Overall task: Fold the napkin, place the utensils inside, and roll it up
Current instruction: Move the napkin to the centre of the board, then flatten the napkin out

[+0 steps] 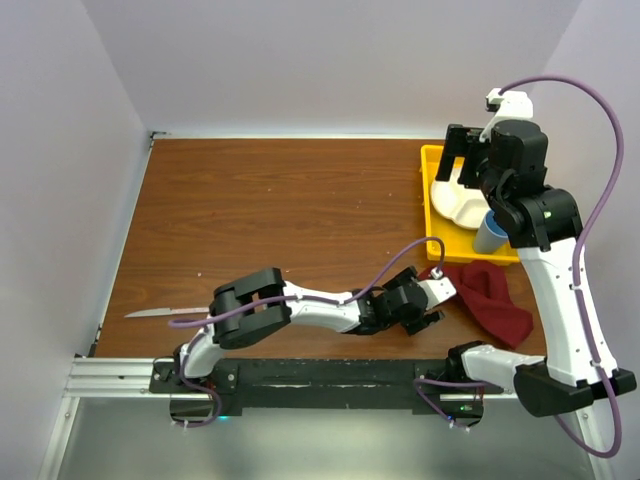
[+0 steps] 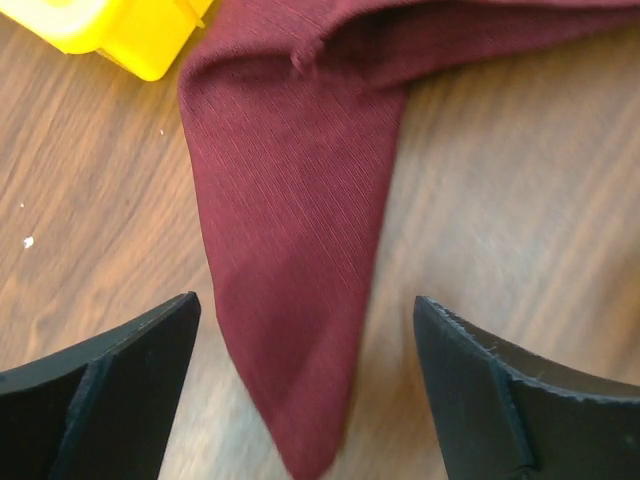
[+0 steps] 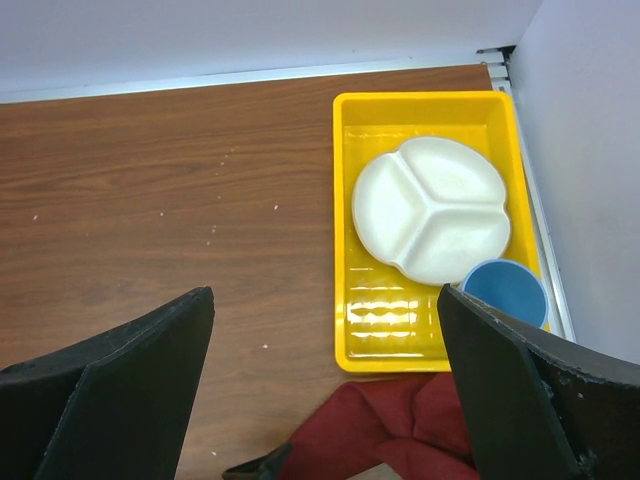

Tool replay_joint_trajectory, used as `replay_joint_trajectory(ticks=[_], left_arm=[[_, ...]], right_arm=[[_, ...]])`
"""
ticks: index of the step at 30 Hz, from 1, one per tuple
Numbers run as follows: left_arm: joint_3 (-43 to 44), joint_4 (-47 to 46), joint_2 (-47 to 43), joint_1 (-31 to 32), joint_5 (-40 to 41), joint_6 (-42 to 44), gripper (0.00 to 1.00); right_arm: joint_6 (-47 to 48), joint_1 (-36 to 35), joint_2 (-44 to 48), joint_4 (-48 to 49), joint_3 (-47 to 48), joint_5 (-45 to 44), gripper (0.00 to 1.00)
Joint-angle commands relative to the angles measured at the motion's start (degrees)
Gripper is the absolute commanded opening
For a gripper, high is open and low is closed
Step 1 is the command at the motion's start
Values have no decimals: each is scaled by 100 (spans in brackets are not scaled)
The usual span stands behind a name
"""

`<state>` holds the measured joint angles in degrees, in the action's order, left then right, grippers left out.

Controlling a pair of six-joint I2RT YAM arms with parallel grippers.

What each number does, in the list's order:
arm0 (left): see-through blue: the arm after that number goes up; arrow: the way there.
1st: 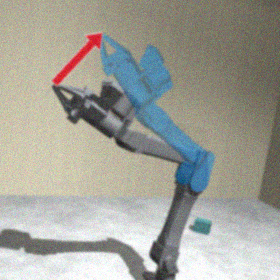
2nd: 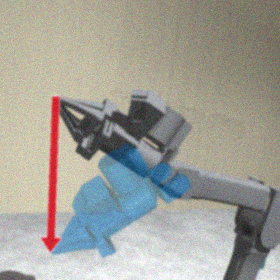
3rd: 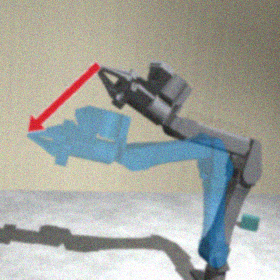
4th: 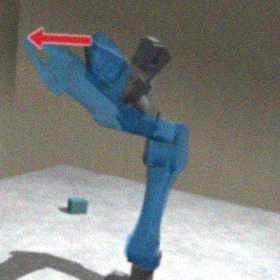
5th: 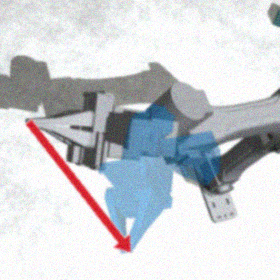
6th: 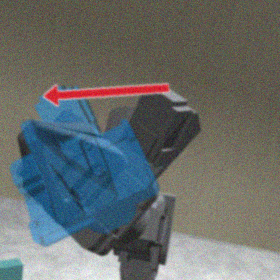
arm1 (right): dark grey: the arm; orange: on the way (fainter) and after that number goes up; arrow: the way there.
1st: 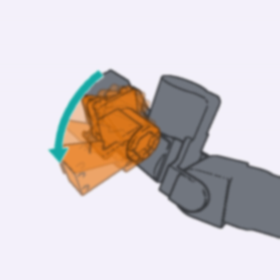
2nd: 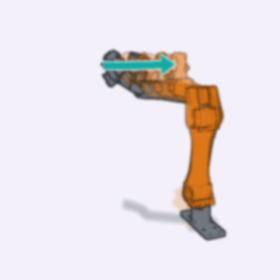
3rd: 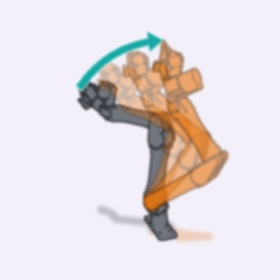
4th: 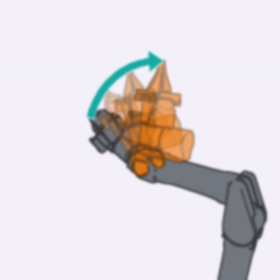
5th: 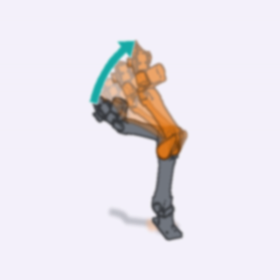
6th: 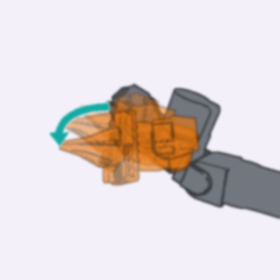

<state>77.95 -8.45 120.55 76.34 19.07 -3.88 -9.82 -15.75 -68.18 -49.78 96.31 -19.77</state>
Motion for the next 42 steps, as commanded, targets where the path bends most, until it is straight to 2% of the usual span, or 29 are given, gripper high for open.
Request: replay_joint_trajectory(ticks=[1, 2, 3, 5, 6, 8, 9, 10, 12, 15, 17, 19, 22, 24, 29, 33, 36, 40, 42], left_arm=[[291, 106, 197, -101, 281, -95, 77], [291, 150, 205, -119, 299, -113, 74], [282, 203, 197, -128, 308, -157, 65], [212, 273, 118, -189, 317, -183, 58], [159, 334, 83, -233, 308, -314, 47], [98, 563, -135, -417, 80, -490, 35], [-199, 503, -294, -470, 27, -613, 21], [-410, 319, -652, -575, -17, -692, 11], [-971, 361, -1032, -812, -70, -1129, 0], [-1781, 712, -1936, -1102, -36, -1729, 0], [-2447, 1169, -2815, -1243, 307, -2263, 0], [-2836, 1573, -3717, -1472, 615, -2581, 0], [-3443, 1890, -4662, -1648, 905, -3012, 0], [-3751, 1996, -5092, -1718, 941, -3294, 0], [-4060, 2049, -5410, -1745, 1011, -3593, 0], [-3972, 2268, -5341, -1780, 1099, -3707, 0], [-3928, 2391, -5454, -1789, 1160, -3857, 0], [-3998, 2444, -5718, -1806, 1187, -3997, 0], [-4016, 2541, -5875, -1833, 1248, -4076, 0]], right_arm=[[113, -25, 139, 214, 19, 96, 98], [104, -25, 139, 214, 2, 87, 98], [69, -16, 121, 206, 10, -17, 98], [-193, -25, 7, 48, 2, -254, 98], [-291, -25, -54, -31, 19, -403, 98], [-475, -25, -283, -259, 54, -624, 98], [-503, -25, -370, -313, 54, -642, 98], [-564, -34, -502, -383, 46, -616, 98], [-661, -104, -643, -532, -138, -554, 98], [-845, -585, -854, -674, -700, -117, 98], [-916, -920, -907, -542, -1394, 261, 98], [-1073, -1412, -942, -515, -1937, 228, 98], [-1153, -2036, -890, 54, -2623, 578, 97], [-1031, -2518, -986, 318, -2845, 1193, 96], [-671, -4108, -1705, 917, -2785, 783, 94], [-468, -4647, -2180, 1224, -2670, 580, 93], [-520, -4674, -2436, 1549, -2880, 483, 85], [-678, -4674, -2585, 2006, -3162, 255, 61], [-731, -4683, -2577, 2060, -3259, 272, 53]])
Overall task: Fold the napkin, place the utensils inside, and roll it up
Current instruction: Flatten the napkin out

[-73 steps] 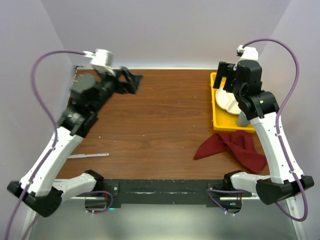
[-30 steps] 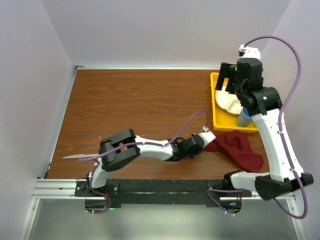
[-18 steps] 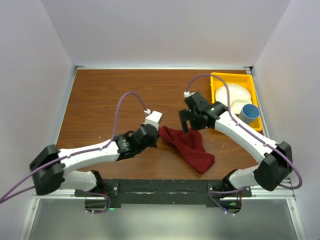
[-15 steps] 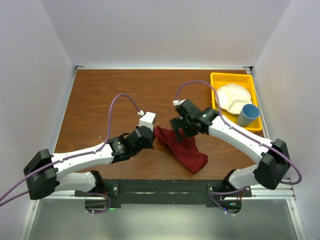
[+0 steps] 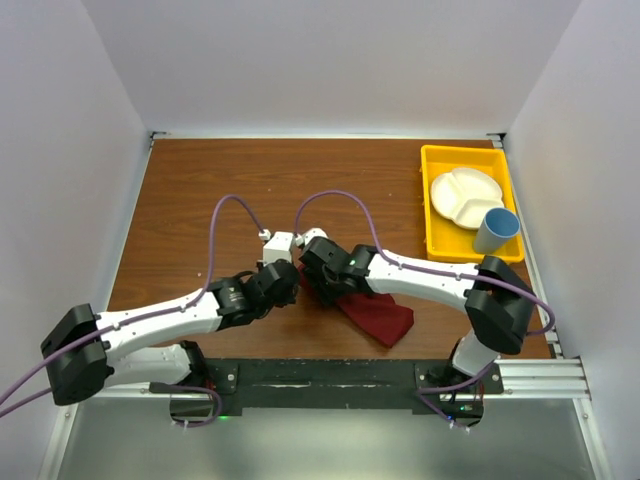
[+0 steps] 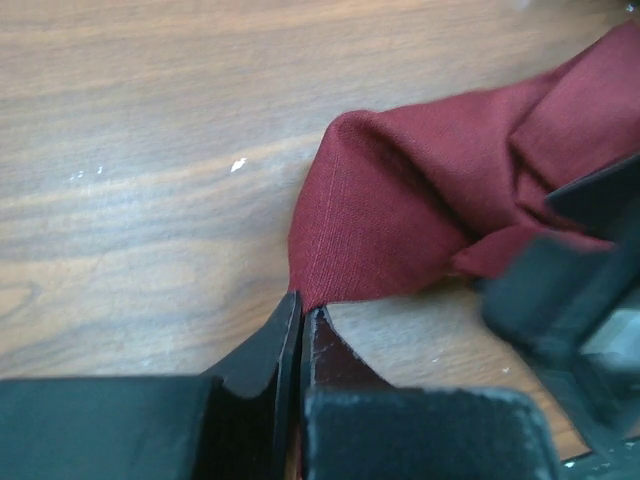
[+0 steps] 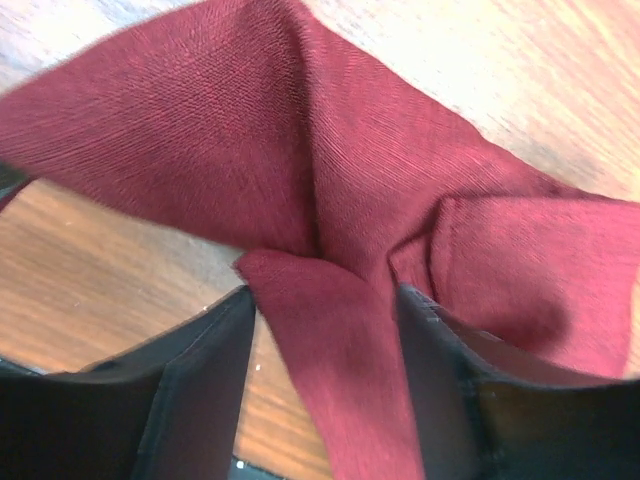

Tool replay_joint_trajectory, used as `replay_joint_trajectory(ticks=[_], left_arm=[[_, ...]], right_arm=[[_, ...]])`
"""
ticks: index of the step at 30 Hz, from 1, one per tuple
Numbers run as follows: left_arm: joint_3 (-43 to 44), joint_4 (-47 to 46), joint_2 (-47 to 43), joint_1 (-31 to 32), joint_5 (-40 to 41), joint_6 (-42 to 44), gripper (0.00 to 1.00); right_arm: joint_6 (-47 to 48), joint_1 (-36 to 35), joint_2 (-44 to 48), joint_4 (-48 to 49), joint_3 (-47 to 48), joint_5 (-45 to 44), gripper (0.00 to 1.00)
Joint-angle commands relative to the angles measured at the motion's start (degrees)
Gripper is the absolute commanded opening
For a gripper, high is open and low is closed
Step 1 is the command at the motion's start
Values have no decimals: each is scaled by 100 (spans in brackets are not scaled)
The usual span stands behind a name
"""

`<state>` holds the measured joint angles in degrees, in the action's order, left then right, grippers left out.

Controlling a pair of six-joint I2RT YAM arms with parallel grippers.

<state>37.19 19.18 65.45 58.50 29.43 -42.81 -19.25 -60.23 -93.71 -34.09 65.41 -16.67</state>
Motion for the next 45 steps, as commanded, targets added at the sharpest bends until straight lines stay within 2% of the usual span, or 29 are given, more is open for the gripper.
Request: replay_joint_trajectory(ticks=[1, 3, 8, 9, 10, 14, 16, 19, 23, 26, 27, 28, 29, 31, 33, 34, 36, 38, 39, 40, 41, 43, 44, 45], left_arm=[[8, -222, -419, -67, 221, -245, 0], [-19, -239, -550, -119, 221, -272, 0], [-63, -178, -831, -216, 318, -395, 0], [-19, -143, -876, -225, 335, -395, 0], [25, -73, -920, -251, 379, -404, 0], [577, 690, -1358, -365, 1062, -378, 0], [1131, 894, -1543, -470, 1345, -72, 0], [1948, 1035, -1833, -550, 2021, 612, 0], [2713, 458, -2001, -585, 2821, 1887, 0], [3197, -358, -1792, -620, 3120, 3100, 0], [3468, -615, -1686, -638, 3217, 3442, 0], [3610, -922, -1580, -699, 3314, 4211, 0], [3707, -1656, -1353, -752, 3419, 4698, 0], [3962, -2407, -1106, -1023, 3412, 5751, 0], [4486, -2272, -684, -1261, 3333, 5871, 0], [4655, -2008, -587, -1436, 3298, 5645, 0], [4823, -1243, -489, -1543, 3105, 5328, 0], [4807, -418, -585, -1570, 2746, 4696, 0], [4728, -84, -647, -1570, 2509, 4102, 0], [4658, 511, -726, -1570, 2123, 3870, 0], [4535, 743, -979, -1570, 745, 3711, 0], [3965, 1051, -1296, -1561, -1044, 3464, 15], [3632, 1105, -1524, -1570, -2106, 3298, 28], [3455, 1140, -1657, -1561, -2317, 2887, 39]], right_arm=[[202, -244, 45, 578, -212, 188, 54], [123, -244, 116, 719, -396, 356, 54], [-9, -226, 90, 684, -433, 95, 34], [-35, -226, 107, 623, -345, -63, 24], [-35, -218, 142, 422, -266, -282, 0], [131, -60, 598, -203, 497, -1285, 0], [298, 63, 1038, -457, 1156, -1830, 0], [772, 511, 1688, -302, 1956, -2050, 0], [1247, 1475, 2146, 103, 2818, -1868, 0], [1660, 1995, 1788, 385, 3573, -1411, 0], [1765, 2119, 1560, 359, 4193, -1296, 0], [1836, 2207, 1192, 272, 4530, -1182, 0], [1889, 2304, 1006, 254, 4847, -1068, 0], [1889, 2384, 759, 87, 5603, -1006, 0], [1802, 2533, 460, -194, 6095, -857, 0], [1784, 2560, 424, -325, 6115, -830, 0], [1827, 2621, 450, -336, 5888, -1056, 0], [1793, 2683, 520, -414, 5695, -1242, 0], [1740, 2683, 573, -476, 5607, -1147, 0], [1705, 2692, 643, -476, 5475, -998, 0], [1661, 2683, 731, -485, 5169, -892, 0], [1381, 2692, 828, -879, 5017, -637, 0], [1258, 2683, 846, -1054, 4826, -488, 0], [1091, 2692, 994, -1161, 4606, -174, 0]])
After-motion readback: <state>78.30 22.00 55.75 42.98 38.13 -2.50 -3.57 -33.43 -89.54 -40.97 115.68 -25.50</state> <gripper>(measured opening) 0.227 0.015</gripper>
